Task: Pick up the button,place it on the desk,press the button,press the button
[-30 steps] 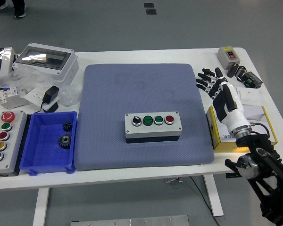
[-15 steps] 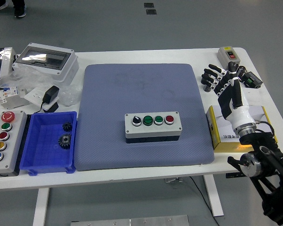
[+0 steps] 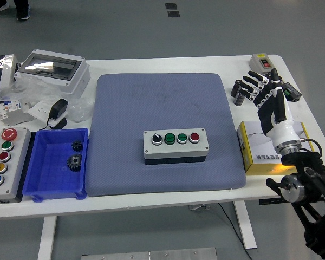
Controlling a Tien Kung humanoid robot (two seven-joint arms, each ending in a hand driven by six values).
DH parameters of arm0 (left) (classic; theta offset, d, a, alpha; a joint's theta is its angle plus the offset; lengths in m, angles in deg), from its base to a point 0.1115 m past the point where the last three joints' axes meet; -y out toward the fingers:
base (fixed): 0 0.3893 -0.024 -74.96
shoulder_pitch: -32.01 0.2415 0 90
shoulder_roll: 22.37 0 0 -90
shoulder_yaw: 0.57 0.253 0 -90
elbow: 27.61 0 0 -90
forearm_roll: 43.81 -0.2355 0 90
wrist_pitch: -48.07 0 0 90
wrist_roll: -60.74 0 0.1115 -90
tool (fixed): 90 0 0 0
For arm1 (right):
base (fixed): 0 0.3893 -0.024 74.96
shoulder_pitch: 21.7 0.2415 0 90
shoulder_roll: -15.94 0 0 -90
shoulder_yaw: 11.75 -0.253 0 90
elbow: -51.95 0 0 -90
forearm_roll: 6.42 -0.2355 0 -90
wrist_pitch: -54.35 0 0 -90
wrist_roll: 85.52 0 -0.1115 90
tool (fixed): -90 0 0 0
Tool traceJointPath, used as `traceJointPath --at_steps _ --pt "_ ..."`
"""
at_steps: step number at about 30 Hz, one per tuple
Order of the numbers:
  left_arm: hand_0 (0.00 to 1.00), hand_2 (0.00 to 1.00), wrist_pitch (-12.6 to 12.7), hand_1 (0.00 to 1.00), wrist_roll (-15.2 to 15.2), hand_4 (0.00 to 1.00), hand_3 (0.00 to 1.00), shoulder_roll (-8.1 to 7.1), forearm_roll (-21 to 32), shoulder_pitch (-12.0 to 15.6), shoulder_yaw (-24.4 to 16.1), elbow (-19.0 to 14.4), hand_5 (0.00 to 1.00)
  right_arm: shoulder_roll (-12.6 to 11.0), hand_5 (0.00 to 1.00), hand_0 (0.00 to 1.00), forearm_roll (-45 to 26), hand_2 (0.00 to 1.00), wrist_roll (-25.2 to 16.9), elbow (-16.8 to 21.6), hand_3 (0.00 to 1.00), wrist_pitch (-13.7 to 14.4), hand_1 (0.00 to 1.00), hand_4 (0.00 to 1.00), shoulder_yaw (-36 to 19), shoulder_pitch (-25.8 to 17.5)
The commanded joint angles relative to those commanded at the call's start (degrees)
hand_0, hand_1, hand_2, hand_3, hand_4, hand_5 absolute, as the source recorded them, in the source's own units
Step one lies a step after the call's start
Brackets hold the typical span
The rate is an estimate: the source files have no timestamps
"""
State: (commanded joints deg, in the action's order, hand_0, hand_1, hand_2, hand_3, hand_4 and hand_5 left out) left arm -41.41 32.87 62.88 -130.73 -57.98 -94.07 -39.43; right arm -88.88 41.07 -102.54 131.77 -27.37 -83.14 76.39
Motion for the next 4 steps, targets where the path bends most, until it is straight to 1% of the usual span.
traceJointPath --at_steps 4 --pt "0.742 0.656 0.1 0.667 -0.08 0.689 0.73 0.1 0.4 0.14 0.13 -0.03 0.327 0.11 0.915 0.755 0.01 0.724 0.03 -0.11 0.714 0.13 0.728 0.931 -0.73 -0.38"
